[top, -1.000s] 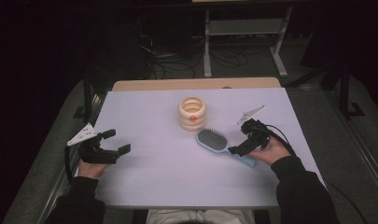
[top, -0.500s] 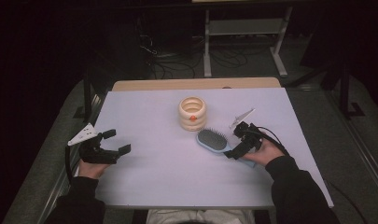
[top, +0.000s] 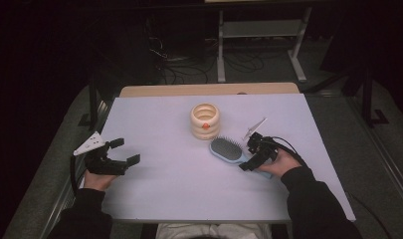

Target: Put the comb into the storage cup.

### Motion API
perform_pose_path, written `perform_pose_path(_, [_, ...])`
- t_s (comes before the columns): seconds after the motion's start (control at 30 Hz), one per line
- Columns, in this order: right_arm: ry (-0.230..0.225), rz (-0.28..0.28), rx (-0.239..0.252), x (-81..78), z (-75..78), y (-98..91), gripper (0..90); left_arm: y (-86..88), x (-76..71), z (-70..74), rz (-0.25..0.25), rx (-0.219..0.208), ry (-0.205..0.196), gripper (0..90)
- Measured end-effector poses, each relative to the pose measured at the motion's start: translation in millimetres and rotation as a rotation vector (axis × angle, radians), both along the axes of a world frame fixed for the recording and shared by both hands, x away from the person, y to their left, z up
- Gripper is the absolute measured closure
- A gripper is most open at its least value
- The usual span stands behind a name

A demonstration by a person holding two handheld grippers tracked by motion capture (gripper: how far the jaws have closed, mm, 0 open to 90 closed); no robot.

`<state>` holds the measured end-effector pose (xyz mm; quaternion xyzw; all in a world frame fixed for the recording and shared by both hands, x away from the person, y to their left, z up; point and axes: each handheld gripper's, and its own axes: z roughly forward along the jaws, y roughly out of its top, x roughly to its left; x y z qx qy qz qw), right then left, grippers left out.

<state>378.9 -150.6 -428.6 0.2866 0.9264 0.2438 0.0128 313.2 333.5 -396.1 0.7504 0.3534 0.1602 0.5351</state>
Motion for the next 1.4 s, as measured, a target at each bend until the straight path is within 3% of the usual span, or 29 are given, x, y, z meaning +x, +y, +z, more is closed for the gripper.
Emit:
perform_pose_path(0.1, [0.001, 0.007, 0.003, -0.1, 0.4, 0.2, 27.5, 0.0, 0.0, 0.0, 0.0, 0.0, -0.001, 0.0])
perform_pose_path(0.17, [0.019, 0.013, -0.004, -0.7, -0.5, 1.1, 34.5, 0.4, 0.0, 0.1, 0.0, -0.001, -0.002, 0.0])
perform_pose_path(0.3, [0.005, 0.014, -0.018, -1.9, -1.3, 2.2, 37.0, 0.1, 0.0, -0.1, 0.001, 0.0, 0.001, 0.0])
perform_pose_path(0.83, [-0.04, 0.028, -0.047, -6.0, 0.5, 5.6, 62.8, 0.0, -0.1, -0.1, 0.003, 0.003, -0.003, 0.0])
perform_pose_path(1.1, [-0.044, 0.023, -0.076, -5.8, 1.6, 6.4, 67.4, -0.1, 0.0, -0.3, 0.003, 0.004, -0.004, 0.0])
perform_pose_path(1.4, [-0.035, 0.02, -0.072, -5.5, 2.1, 5.1, 68.4, 0.1, -0.1, -0.1, 0.003, 0.003, -0.005, 0.0])
